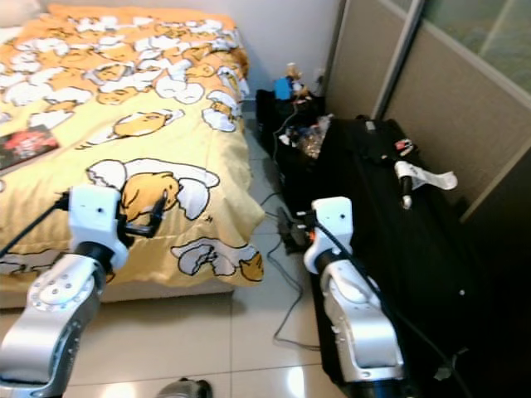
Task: Clean up the room
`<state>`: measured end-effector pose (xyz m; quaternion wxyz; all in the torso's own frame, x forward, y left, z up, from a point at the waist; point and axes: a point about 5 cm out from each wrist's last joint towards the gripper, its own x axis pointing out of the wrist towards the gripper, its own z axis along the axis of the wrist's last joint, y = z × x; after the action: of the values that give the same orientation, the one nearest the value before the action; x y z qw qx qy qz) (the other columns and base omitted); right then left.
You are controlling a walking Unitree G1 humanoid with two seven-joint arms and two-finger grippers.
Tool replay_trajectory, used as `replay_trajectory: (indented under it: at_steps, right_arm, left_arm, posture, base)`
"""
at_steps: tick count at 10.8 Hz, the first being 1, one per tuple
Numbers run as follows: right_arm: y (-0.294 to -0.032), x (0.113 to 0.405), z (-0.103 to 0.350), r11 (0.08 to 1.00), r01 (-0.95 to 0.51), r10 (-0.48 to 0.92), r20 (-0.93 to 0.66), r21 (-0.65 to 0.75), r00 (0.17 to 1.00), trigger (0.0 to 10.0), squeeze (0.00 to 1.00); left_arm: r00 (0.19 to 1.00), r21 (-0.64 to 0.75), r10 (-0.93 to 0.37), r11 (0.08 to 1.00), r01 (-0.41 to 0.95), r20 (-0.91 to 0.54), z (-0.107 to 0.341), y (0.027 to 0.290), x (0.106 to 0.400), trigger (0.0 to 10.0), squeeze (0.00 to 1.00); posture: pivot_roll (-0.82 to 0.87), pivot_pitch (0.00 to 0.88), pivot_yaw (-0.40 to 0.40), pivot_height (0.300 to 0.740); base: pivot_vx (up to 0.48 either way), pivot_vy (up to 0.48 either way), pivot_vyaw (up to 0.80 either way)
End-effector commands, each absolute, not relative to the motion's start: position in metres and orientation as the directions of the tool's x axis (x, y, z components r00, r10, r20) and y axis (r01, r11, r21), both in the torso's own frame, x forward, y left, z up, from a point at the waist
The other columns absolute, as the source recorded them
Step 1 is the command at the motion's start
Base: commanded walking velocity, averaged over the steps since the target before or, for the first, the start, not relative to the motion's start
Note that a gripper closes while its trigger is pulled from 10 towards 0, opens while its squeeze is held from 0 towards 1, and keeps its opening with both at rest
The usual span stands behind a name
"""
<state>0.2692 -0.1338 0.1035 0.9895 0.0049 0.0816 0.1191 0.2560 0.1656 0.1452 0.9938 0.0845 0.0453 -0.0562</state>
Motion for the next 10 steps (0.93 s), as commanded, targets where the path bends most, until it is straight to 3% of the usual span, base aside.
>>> replay_trajectory:
  at_steps: [1, 4, 6, 10]
  right_arm:
    - [-0.125, 0.271, 0.107, 0.960, -0.279, 0.281, -0.141, 0.032, 0.949, 10.0, 0.00]
    - [-0.117, 0.270, 0.107, 0.945, -0.324, 0.326, -0.146, 0.036, 0.934, 10.0, 0.00]
    - [-0.123, 0.272, 0.106, 0.955, -0.282, 0.293, -0.151, 0.091, 0.944, 10.0, 0.00]
    - [-0.130, 0.276, 0.104, 0.972, -0.225, 0.234, -0.158, 0.072, 0.959, 10.0, 0.00]
  left_arm:
    - [0.990, 0.162, -0.096, 0.980, 0.112, -0.101, 0.144, 0.168, 0.255, 10.0, 0.06]
    - [0.991, 0.159, -0.089, 0.982, 0.104, -0.102, 0.143, 0.170, 0.251, 10.0, 0.07]
    - [0.991, 0.162, -0.082, 0.982, 0.099, -0.105, 0.142, 0.172, 0.250, 10.0, 0.06]
    - [0.990, 0.177, -0.087, 0.978, 0.106, -0.111, 0.141, 0.175, 0.252, 10.0, 0.07]
  posture:
    - [0.02, 0.000, -0.027, 0.740]
    - [0.03, 0.000, -0.046, 0.740]
    - [0.03, 0.000, -0.048, 0.740]
    - [0.02, 0.000, -0.038, 0.740]
  base:
    - [0.292, 0.000, 0.80]
    - [0.290, 0.000, 0.80]
    - [0.289, 0.000, 0.00]
    - [0.291, 0.000, 0.00]
